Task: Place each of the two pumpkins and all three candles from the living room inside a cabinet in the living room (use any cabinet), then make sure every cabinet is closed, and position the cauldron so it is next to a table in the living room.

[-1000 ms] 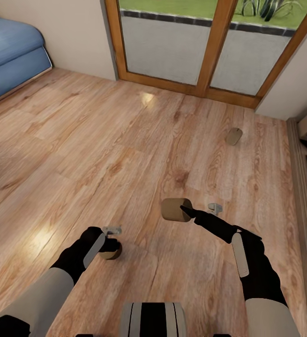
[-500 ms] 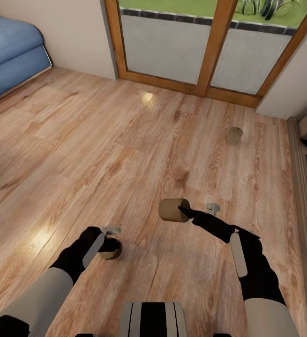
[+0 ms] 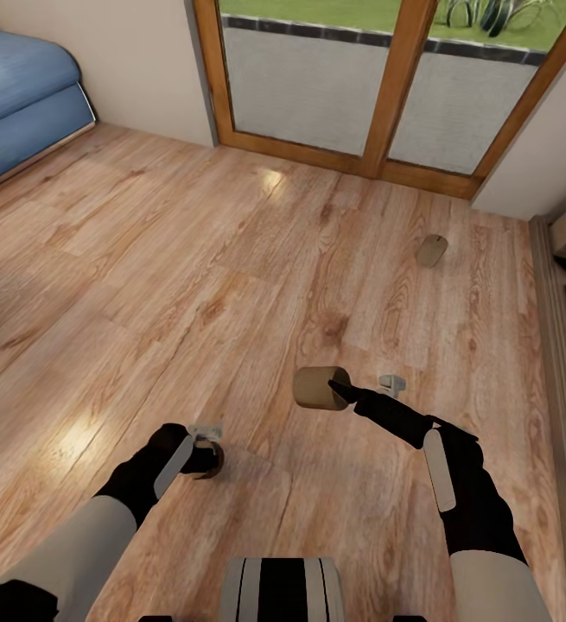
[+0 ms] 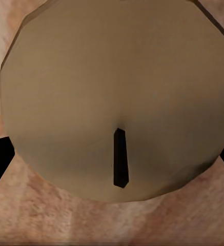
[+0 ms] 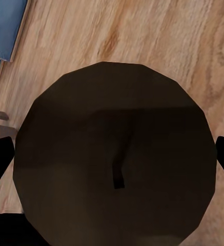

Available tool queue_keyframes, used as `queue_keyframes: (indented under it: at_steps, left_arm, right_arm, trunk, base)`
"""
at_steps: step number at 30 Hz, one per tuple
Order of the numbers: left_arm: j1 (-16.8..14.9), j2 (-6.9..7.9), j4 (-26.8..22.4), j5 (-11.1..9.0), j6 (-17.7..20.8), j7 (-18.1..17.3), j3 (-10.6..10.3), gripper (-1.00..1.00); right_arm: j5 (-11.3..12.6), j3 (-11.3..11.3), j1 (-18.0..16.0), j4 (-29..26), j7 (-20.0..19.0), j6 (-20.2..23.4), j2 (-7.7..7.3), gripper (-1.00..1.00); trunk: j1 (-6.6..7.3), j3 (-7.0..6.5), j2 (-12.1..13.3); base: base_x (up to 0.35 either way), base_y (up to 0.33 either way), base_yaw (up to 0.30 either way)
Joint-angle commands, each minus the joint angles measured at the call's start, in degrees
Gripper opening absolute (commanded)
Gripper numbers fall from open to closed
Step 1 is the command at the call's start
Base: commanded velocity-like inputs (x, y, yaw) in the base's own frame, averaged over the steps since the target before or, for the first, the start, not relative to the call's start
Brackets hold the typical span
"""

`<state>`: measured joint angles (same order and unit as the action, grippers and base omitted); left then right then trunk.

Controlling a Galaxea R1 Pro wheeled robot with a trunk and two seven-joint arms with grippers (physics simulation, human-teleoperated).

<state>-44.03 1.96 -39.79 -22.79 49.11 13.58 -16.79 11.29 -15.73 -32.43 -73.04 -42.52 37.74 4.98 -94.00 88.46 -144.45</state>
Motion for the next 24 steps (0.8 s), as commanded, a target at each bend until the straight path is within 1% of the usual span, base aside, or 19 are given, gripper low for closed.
queue_keyframes:
  at_steps: [1, 6, 7, 11, 15, 18, 20, 23, 24]
  left_arm:
    - [0.0, -0.07, 0.25, 0.02, -0.04, 0.03, 0.0, 1.0]
    - [0.0, -0.21, 0.47, 0.02, -0.14, 0.12, 0.0, 1.0]
    - [0.0, -0.24, 0.49, 0.02, -0.15, 0.14, 0.0, -1.0]
    - [0.0, -0.26, 0.52, -0.08, -0.21, 1.52, 0.0, -1.0]
    - [-0.03, -0.03, -0.36, -0.21, -0.24, 1.79, 0.04, -1.0]
    - [-0.08, 0.46, -3.6, -0.2, 0.14, 1.87, 0.18, -1.0]
    - [-0.09, 1.11, -5.82, -0.19, 0.26, 1.88, 0.67, -1.0]
    - [-0.09, 1.74, -8.04, -0.19, 0.54, 1.89, 2.43, -1.0]
    - [-0.08, 1.84, -8.84, -0.17, 1.43, 1.89, 3.23, -1.0]
  right_arm:
    - [0.05, 0.0, 0.0, 0.0, -0.02, 0.01, 0.02, -1.0]
    - [0.05, 0.0, 0.0, 0.0, -0.02, 0.0, 0.02, -1.0]
    - [0.05, 0.0, 0.0, 0.0, -0.02, 0.0, 0.02, -1.0]
    - [0.05, 0.0, 0.0, 0.01, -0.02, 0.0, 0.02, -1.0]
    - [0.05, 0.0, 0.0, 0.08, -0.02, -0.02, 0.03, -1.0]
    - [0.05, 0.0, 0.0, 0.12, -0.02, -0.03, 0.02, -1.0]
    - [0.05, 0.0, 0.0, 0.15, -0.02, -0.03, 0.03, -1.0]
    - [0.05, 0.0, 0.0, 0.13, -0.02, -0.04, 0.02, -1.0]
    - [0.05, 0.0, 0.0, 0.14, -0.02, -0.04, 0.03, -1.0]
  trunk:
    - [0.0, 0.0, 0.0]
    - [0.0, 0.0, 0.0]
    - [0.0, 0.0, 0.0]
    - [0.0, 0.0, 0.0]
    - [0.0, 0.0, 0.0]
    - [0.0, 0.0, 0.0]
    - [0.0, 0.0, 0.0]
    - [0.0, 0.0, 0.0]
    - [0.0, 0.0, 0.0]
  base:
    - [0.0, 0.0, 0.0]
    - [0.0, 0.0, 0.0]
    - [0.0, 0.0, 0.0]
    - [0.0, 0.0, 0.0]
    - [0.0, 0.0, 0.0]
    - [0.0, 0.0, 0.0]
    - [0.0, 0.0, 0.0]
    - [0.0, 0.0, 0.0]
    - [0.0, 0.0, 0.0]
